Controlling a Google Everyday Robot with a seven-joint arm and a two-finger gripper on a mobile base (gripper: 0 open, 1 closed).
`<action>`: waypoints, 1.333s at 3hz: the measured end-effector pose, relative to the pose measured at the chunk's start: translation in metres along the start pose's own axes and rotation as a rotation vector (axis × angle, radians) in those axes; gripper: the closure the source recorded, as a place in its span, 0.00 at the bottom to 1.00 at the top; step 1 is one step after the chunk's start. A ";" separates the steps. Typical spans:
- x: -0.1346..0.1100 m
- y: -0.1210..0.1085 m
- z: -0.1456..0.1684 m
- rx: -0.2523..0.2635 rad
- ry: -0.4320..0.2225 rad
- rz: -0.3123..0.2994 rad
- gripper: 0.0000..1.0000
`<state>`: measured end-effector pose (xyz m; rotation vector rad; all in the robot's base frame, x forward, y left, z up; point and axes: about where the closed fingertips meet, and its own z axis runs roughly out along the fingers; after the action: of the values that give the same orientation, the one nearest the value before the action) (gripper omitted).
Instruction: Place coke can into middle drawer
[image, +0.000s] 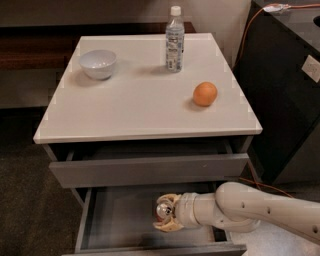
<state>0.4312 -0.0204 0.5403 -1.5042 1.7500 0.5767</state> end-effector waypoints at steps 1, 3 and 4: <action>0.013 0.007 0.032 -0.019 -0.009 0.017 1.00; 0.029 0.015 0.065 -0.019 -0.021 -0.005 1.00; 0.039 0.014 0.077 -0.017 -0.005 -0.014 0.86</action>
Offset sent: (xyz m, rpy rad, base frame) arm 0.0023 0.0356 -0.0647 0.0284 0.0018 0.0157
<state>0.4349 0.0151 0.4602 -1.5245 1.7339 0.5895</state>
